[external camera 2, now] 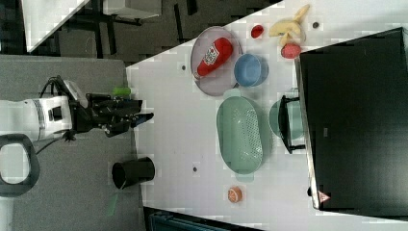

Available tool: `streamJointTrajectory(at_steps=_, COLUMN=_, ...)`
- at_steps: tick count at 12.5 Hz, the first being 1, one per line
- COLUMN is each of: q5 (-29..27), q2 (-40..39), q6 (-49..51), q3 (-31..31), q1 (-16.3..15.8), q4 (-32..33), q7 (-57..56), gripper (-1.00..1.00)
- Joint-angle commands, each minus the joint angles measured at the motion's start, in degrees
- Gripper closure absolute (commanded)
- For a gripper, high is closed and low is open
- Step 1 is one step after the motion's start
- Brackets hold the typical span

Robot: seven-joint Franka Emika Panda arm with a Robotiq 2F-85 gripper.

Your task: Drag strainer right to left.

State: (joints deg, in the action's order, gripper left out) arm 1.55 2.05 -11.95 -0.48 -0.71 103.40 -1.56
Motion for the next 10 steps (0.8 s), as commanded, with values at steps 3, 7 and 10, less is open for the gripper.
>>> streamJointTrajectory(at_steps=3, q5=1.5, q2=28.1, q6=8.2, q3=-2.2, q1=2.2, q4=20.8, q7=3.4, gripper=-1.00)
streamJointTrajectory(at_steps=7, q5=1.5, q2=24.7, q6=5.3, q3=-2.1, q1=2.2, q4=22.8, q7=3.8, gripper=-1.00)
streamJointTrajectory(at_steps=10, q5=1.4, q2=18.5, q6=-4.6, q3=-2.0, q1=2.1, q4=27.9, q7=9.7, gripper=-1.00)
